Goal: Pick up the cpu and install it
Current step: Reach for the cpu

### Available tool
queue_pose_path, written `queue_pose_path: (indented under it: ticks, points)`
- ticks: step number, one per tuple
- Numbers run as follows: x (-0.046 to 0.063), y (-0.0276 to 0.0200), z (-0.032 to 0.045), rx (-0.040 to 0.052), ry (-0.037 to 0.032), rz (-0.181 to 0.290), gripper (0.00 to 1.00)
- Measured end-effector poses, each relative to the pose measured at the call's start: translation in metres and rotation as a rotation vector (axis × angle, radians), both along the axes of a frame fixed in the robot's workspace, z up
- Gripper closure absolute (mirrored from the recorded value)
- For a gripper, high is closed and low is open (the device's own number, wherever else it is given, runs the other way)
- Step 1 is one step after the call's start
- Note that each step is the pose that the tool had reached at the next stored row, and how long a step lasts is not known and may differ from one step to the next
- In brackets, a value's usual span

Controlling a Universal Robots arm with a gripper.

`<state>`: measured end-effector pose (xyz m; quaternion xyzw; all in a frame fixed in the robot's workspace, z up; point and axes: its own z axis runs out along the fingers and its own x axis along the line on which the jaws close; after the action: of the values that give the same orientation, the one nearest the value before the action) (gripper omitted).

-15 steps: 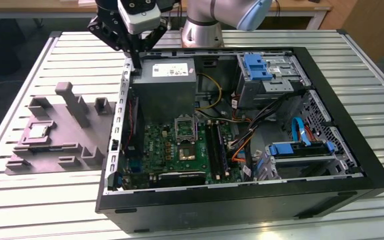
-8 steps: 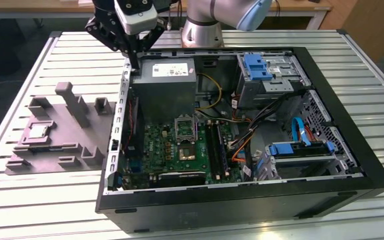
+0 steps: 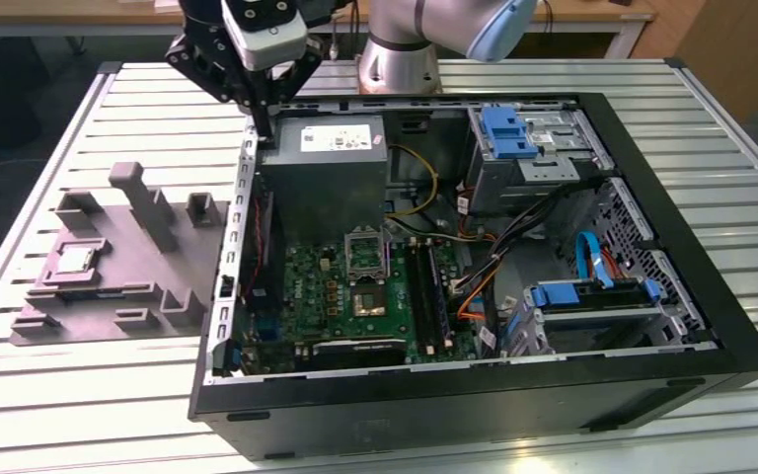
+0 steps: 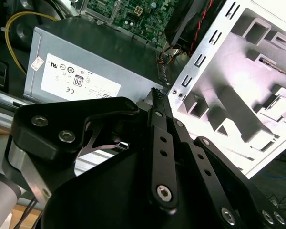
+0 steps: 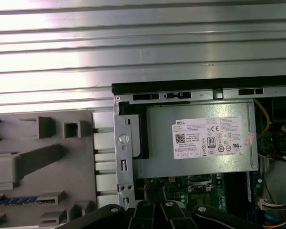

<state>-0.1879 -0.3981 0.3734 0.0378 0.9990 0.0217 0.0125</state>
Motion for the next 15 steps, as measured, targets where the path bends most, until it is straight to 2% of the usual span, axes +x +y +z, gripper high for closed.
queue_pose_path:
  ticks: [15]
  points:
    - [-0.0037,0.0000,-0.0015,0.0001,0.0003,0.000,0.89]
